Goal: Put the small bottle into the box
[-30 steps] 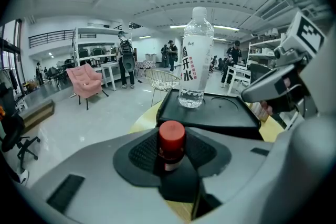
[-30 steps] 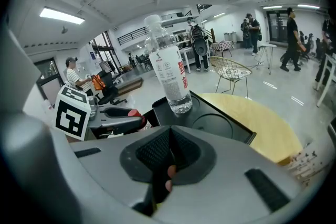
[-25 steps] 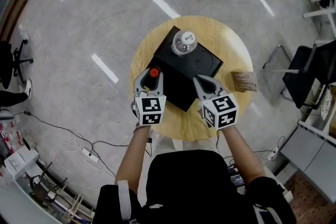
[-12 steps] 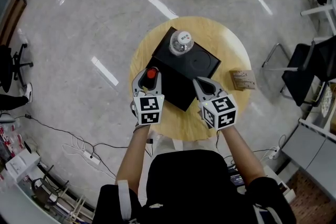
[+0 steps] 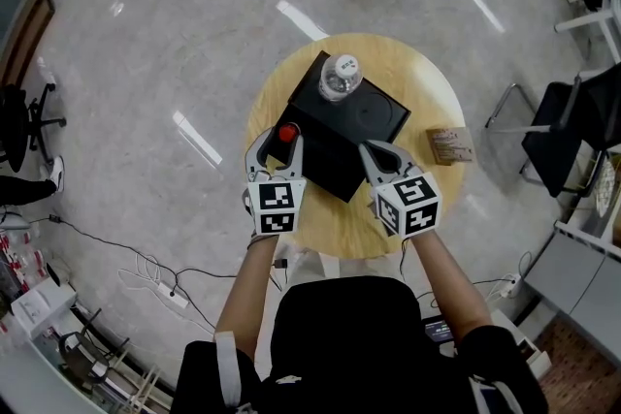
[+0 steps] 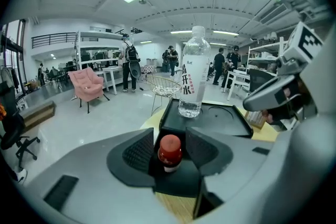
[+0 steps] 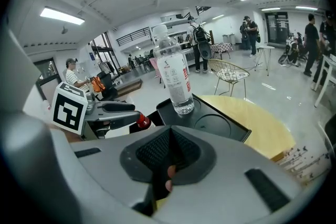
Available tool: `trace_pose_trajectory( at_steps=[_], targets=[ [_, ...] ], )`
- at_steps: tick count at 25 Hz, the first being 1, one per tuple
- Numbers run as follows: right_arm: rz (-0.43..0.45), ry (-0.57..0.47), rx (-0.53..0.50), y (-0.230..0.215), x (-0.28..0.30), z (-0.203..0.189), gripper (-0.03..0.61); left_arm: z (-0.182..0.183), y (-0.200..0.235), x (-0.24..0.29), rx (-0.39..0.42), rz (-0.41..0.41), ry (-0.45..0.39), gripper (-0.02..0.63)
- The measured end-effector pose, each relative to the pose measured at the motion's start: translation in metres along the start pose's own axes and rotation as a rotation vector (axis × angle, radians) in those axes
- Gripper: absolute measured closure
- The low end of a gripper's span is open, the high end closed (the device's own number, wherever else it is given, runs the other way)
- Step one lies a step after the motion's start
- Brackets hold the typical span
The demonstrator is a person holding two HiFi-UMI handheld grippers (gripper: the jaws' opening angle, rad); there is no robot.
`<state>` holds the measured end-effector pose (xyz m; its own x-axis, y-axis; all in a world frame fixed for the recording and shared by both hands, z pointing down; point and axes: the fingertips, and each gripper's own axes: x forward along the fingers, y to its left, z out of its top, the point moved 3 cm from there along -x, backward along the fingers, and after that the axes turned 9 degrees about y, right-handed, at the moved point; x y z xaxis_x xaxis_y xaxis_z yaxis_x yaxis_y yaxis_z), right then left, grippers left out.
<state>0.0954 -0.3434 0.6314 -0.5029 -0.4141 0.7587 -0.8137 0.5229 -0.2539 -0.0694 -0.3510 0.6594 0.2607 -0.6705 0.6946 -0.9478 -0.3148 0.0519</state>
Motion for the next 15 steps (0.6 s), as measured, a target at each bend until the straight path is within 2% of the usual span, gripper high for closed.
trace_pose_trajectory(
  at_steps=[4,8,13,15],
  targets=[
    [-0.001,-0.025,-0.016,0.015,-0.008,0.003,0.578,0.010,0.005,-0.027,-0.002,0.021,-0.044,0.436],
    [-0.011,-0.057,-0.030,0.028,-0.023,0.008,0.578,0.021,0.000,-0.052,0.007,-0.007,-0.073,0.440],
    [-0.026,-0.115,-0.046,0.050,-0.044,0.015,0.578,0.031,-0.011,-0.089,0.045,-0.036,-0.115,0.479],
    [-0.032,-0.138,-0.052,0.060,-0.053,0.017,0.578,0.033,-0.014,-0.107,0.053,-0.036,-0.130,0.514]
  ],
)
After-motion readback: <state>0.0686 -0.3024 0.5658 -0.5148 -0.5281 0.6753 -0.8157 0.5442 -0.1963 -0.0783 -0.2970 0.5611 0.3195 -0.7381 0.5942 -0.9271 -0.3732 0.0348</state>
